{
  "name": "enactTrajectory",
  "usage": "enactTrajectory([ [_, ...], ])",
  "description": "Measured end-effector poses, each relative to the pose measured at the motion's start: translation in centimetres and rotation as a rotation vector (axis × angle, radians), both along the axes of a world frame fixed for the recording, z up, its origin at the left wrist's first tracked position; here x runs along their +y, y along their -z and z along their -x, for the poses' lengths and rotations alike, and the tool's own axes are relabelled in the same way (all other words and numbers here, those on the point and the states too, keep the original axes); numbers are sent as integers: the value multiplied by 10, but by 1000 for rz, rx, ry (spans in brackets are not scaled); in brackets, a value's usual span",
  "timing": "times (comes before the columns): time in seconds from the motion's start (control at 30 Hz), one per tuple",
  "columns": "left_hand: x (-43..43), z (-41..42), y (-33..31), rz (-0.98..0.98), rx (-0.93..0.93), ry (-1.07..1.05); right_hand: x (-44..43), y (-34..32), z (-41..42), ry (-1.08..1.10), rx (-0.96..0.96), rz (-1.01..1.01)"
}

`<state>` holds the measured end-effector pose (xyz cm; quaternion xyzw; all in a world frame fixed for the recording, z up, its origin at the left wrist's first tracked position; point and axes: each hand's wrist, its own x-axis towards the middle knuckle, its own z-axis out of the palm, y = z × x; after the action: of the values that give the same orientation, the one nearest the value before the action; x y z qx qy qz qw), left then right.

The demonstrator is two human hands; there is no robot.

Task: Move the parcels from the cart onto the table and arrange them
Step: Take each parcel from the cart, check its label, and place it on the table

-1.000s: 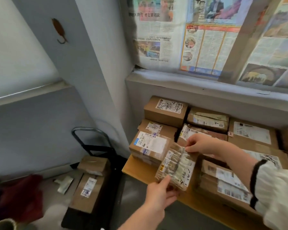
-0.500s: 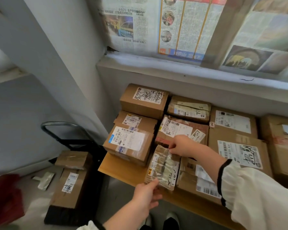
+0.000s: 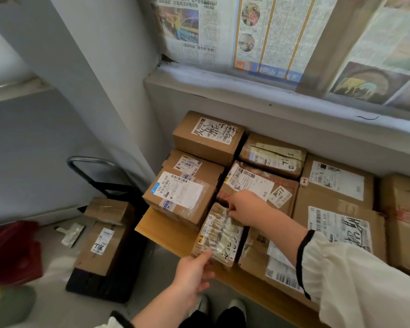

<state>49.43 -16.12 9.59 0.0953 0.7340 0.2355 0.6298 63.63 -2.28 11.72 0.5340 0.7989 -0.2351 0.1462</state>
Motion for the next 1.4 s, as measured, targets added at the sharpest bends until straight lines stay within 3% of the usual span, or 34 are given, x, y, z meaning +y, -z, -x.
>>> enactTrajectory([
  [0.7,-15,3,-10,-92,93,-183,12,-29,8,-129,236,-125],
  [0.87,-18,80,-31,-174,145,-466,27,-60,91,-274,291,-142],
  [0.97,-35,148,-42,-150,73,-670,27,-74,165,-373,348,-136],
  [1.13,-70,252,-28,-100,7,-898,14,-66,287,-530,386,9],
  [1.23,-70,304,-1,-74,-57,-997,15,-35,343,-469,400,129],
  [1.4,-34,381,50,48,-186,-983,48,27,407,-161,414,196],
])
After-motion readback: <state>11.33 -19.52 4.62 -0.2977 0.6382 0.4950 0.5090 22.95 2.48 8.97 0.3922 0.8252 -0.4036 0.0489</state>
